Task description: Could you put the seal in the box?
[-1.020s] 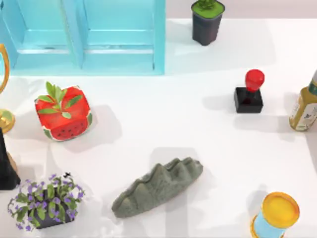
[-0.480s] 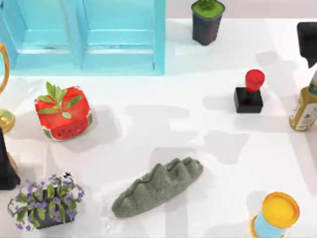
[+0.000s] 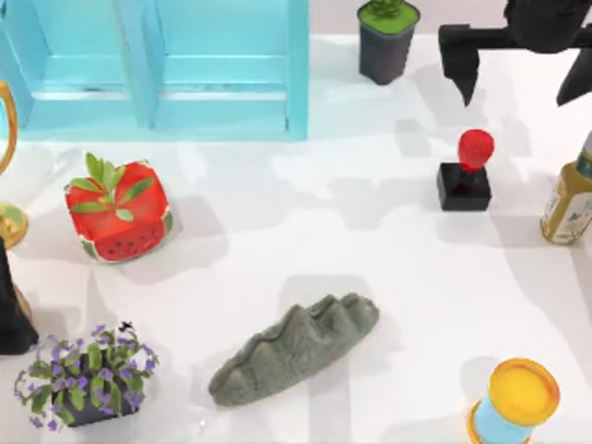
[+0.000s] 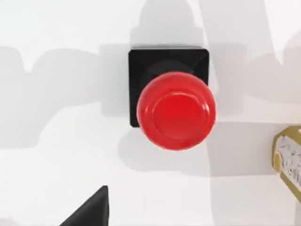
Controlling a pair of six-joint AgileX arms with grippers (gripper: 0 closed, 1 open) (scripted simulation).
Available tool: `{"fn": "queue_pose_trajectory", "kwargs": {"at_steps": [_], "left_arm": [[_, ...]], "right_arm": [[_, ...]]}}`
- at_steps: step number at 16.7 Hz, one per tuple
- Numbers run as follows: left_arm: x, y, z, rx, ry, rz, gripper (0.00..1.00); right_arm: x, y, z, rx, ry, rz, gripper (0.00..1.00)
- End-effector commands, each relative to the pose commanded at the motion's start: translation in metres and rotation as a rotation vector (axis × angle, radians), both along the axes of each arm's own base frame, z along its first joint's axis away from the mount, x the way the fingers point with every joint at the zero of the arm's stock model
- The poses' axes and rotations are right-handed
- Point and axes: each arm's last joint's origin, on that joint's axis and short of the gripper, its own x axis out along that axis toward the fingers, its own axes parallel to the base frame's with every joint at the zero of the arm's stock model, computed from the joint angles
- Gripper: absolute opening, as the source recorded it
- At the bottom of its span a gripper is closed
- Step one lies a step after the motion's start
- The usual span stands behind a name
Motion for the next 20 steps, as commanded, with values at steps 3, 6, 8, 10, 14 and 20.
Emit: {"fn": "queue_pose_trajectory", "kwargs": {"at_steps": [3, 6, 8, 10, 14, 20], "left_arm": [[0.000, 0.000, 0.000, 0.000, 0.000, 0.000, 1.00], [0.000, 0.000, 0.000, 0.000, 0.000, 0.000, 1.00], [0.000, 0.000, 0.000, 0.000, 0.000, 0.000, 1.00], [0.000, 0.000, 0.000, 0.000, 0.000, 0.000, 1.00], [0.000, 0.000, 0.000, 0.000, 0.000, 0.000, 1.00], [0.000, 0.000, 0.000, 0.000, 0.000, 0.000, 1.00]], "right_arm": [[0.009, 0.012, -0.017, 0.015, 0.031, 0.001, 1.00], [0.009, 0.013, -0.018, 0.016, 0.032, 0.001, 1.00], [0.010, 0.010, -0.018, 0.015, 0.032, -0.003, 1.00], [0.010, 0.012, -0.021, 0.015, 0.031, 0.000, 1.00], [0.010, 0.019, -0.043, 0.015, 0.033, 0.001, 1.00], [0.018, 0.016, -0.103, 0.016, 0.029, 0.001, 1.00]]}}
